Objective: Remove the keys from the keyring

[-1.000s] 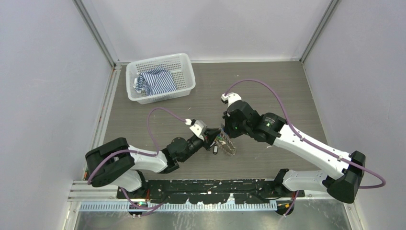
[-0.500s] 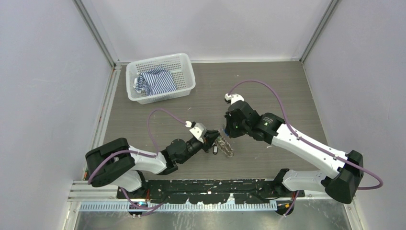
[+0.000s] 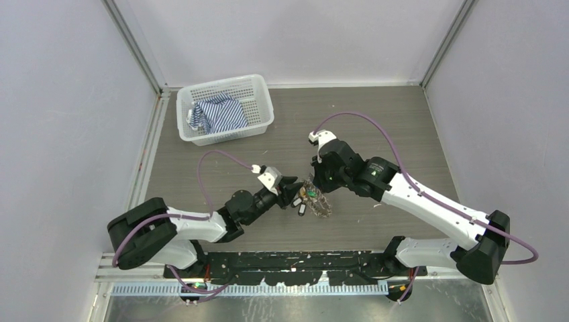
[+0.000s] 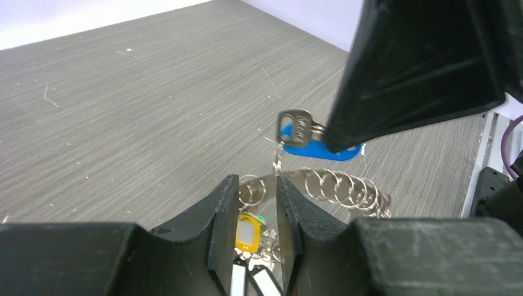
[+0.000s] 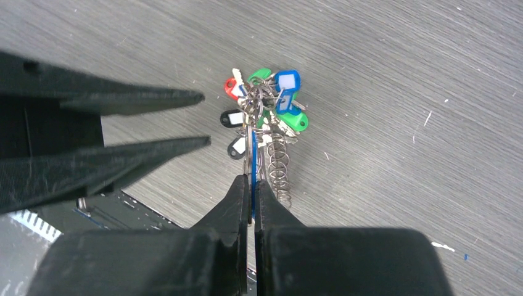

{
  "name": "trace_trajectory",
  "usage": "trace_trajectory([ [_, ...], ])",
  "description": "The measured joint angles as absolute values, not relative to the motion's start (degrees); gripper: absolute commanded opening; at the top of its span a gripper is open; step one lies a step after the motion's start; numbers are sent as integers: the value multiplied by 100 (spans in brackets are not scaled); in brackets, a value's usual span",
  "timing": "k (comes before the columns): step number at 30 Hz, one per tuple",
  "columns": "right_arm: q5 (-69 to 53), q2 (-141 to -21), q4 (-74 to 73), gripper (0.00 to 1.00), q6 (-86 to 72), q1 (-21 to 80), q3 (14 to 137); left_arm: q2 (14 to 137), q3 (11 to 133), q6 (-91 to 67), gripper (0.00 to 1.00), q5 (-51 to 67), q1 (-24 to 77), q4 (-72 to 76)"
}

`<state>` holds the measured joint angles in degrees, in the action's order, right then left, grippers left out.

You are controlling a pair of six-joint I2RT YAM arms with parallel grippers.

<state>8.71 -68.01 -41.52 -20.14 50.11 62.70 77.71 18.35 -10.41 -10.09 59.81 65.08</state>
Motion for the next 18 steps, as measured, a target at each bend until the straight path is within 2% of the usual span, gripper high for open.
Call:
trace_trajectory([
  [12,884,-6801,-4209,1,-1769,5319,6440,7258,1835,-1201,30,493,5507,5808],
  [18,902,-6801,-4213,1,-1743,5433,6440,7282,1835,-1284,33,692,5468,5793],
])
